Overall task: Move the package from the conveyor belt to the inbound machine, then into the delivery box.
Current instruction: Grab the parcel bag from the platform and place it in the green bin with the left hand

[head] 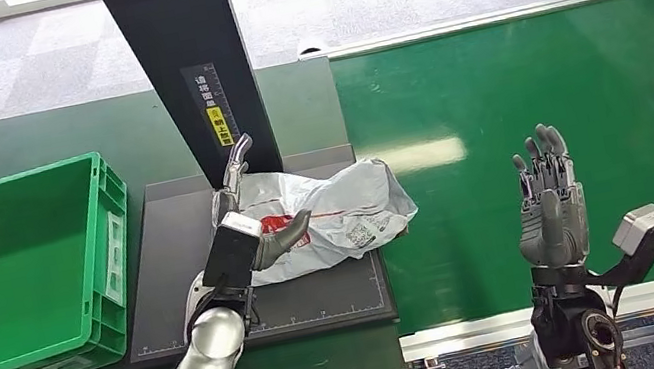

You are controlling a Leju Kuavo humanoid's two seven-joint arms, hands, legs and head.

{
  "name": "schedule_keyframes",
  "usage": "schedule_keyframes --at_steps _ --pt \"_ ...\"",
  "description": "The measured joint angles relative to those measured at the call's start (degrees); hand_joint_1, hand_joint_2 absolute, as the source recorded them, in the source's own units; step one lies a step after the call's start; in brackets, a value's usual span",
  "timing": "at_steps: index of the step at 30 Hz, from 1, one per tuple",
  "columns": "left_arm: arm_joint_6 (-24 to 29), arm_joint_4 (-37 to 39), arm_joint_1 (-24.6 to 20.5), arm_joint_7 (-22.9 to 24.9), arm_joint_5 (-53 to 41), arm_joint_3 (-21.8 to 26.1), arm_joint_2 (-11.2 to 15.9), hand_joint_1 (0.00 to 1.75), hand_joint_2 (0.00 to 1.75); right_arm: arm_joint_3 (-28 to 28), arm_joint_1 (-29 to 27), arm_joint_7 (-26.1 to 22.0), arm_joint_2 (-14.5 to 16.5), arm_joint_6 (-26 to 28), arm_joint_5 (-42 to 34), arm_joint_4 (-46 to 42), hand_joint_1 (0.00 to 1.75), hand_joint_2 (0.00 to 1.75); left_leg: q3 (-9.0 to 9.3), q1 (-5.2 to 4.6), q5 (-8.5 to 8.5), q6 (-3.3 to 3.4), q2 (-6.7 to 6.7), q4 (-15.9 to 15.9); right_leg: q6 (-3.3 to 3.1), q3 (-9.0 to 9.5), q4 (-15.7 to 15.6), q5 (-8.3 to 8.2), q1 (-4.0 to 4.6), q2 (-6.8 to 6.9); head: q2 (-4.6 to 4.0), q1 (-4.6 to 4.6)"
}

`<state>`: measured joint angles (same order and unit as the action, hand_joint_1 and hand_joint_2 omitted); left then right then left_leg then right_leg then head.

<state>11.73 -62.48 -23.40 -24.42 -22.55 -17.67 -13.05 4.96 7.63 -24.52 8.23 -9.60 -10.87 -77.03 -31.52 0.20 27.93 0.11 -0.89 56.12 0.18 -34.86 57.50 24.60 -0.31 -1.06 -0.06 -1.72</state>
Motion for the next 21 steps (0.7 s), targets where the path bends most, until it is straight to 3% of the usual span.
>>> schedule_keyframes --at_steps 5,10,14,21 --pt "5.76 6.14 -4.27 11.08 -17.96 -2.90 -0.39 0.00 1.75 0.04 -1.04 1.16 0.18 0.25 1.92 -0.31 0.00 1.75 0.00 0.00 -0.02 0.02 -0.06 0.00 0.00 0.03 0.00 -0.01 0.00 0.04 0.01 0.00" --pt "-1.82 18.34 -10.45 21.67 -30.85 -7.28 -1.85 0.00 1.75 0.22 -1.67 2.44 0.43 0.61 4.75 -0.34 0.00 1.75 0.01 -0.01 -0.02 0.03 -0.02 0.01 0.03 0.03 0.00 -0.03 -0.02 0.01 0.01 0.01" --pt "-8.94 25.39 -12.36 23.96 -36.09 -9.44 -2.63 0.00 1.75 0.78 -1.95 2.96 0.47 0.34 6.39 -0.33 0.00 1.75 0.00 -0.01 -0.02 0.03 -0.01 0.01 0.03 0.01 0.00 -0.03 -0.02 0.00 0.00 -0.01" --pt "-12.96 30.26 -14.32 24.20 -38.23 -11.01 -3.07 0.00 1.75 1.32 -2.03 3.19 0.47 0.13 6.87 -0.28 0.00 1.75 0.02 -0.01 -0.01 0.02 -0.01 -0.01 0.03 0.08 0.00 -0.02 -0.02 0.02 0.01 0.00"
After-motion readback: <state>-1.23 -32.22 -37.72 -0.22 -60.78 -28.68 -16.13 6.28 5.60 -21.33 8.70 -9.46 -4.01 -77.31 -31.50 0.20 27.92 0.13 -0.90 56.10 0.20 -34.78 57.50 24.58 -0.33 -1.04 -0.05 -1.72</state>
